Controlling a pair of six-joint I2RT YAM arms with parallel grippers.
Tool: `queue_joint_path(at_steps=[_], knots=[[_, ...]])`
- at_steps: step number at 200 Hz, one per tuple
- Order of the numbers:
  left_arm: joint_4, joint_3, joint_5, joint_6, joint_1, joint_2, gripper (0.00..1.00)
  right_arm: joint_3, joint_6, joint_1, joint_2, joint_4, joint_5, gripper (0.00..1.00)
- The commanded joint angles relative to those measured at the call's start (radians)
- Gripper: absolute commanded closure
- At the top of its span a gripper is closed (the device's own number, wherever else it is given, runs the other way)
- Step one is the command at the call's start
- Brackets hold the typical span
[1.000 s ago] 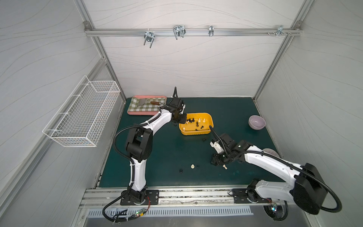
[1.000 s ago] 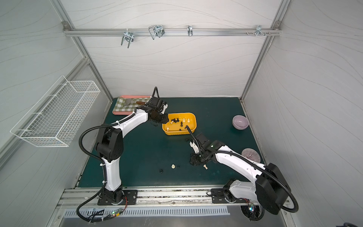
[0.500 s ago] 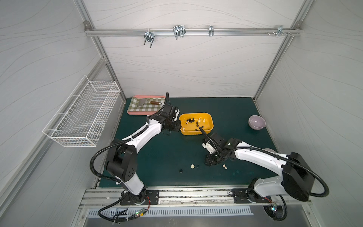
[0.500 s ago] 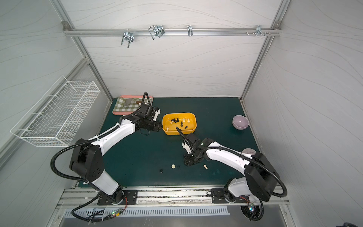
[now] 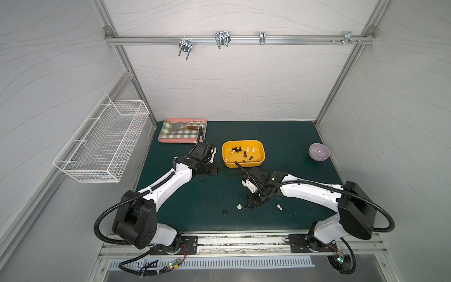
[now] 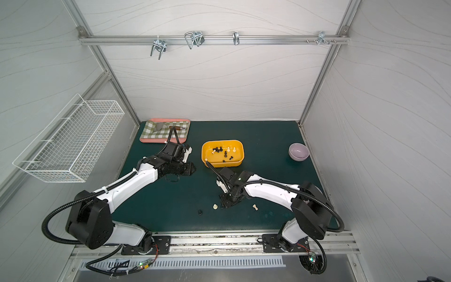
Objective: Put the chess pieces into the storage box
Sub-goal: Pick up the chess piece at the center of the board.
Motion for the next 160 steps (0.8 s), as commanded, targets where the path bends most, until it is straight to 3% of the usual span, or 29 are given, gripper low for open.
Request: queue_joint_path(at_steps=[1, 80, 160], knots=[[0.043, -0.015, -0.001, -0.026, 0.004, -0.030, 0.64, 0.043, -0.027, 0.035, 0.033, -0.035, 0.023, 0.57], [0.044, -0.067, 0.004, -0.047, 0.004, -0.082, 0.64, 0.086, -0.024, 0.061, 0.096, -0.074, 0.088, 0.59], [0.052, -0.095, 0.004, -0.063, 0.004, -0.101, 0.63, 0.089, -0.023, 0.071, 0.149, -0.051, 0.073, 0.63]])
